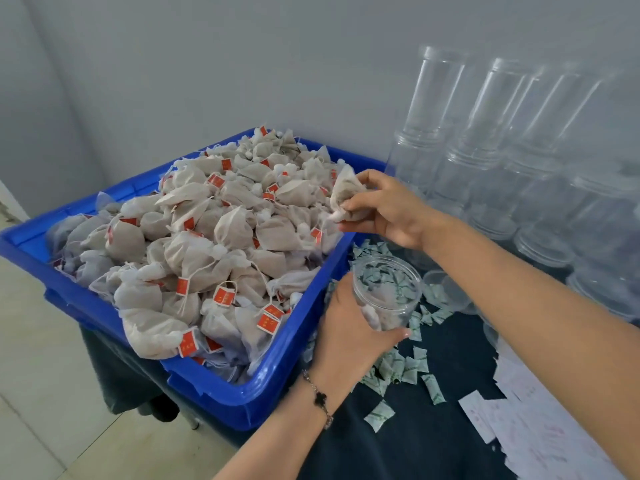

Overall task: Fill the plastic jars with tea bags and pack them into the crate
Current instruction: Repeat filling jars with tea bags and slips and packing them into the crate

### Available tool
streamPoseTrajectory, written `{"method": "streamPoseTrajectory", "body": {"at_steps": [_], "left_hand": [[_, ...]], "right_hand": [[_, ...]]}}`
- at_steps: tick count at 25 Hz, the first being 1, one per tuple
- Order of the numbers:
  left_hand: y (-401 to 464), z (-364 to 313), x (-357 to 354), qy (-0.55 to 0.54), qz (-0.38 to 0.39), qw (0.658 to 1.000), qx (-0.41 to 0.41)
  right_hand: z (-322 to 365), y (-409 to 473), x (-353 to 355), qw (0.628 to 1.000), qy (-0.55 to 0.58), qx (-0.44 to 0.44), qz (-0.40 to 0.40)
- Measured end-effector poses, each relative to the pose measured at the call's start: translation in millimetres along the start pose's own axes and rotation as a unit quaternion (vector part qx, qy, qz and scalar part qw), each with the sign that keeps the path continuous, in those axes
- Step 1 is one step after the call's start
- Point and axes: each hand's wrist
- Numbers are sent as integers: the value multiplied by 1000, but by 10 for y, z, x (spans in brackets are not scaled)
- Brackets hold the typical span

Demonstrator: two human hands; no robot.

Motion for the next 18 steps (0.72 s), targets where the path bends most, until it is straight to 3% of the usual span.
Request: {"method": "streamPoseTrajectory", "body": {"at_steps": [3,6,8,10,12,15,18], "left_hand": [[-43,-52,-20,-6,-7,1000,-11],[-58,-73,-48,-2,-10,1000,-13],[-57,-73,-61,2,-12,1000,-16],[-50,-57,-63,-8,-9,1000,-19],[-34,-19,-61,-11,-2,1000,-24],[8,35,-54,-3,-4,1000,-26],[81,91,-47,-2,-12,1000,-27]], "right_hand": [[165,-338,201,997,-76,1,31],[295,-585,320,959,-276,-33,56],[290,-664,270,866,-487,-65,91],[228,-658,171,772,-617,-74,134],[174,-538,80,762,-635,-32,121],[85,-151,-47,766,-640,60,25],[-85,296,-144,748,-658,83,-17]]}}
Point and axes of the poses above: each hand's wrist, its own y-axis towards the middle knuckle, its own x-axis out of the back of the hand, z = x × y, and after that the axes turned 3 degrees about z, right-handed
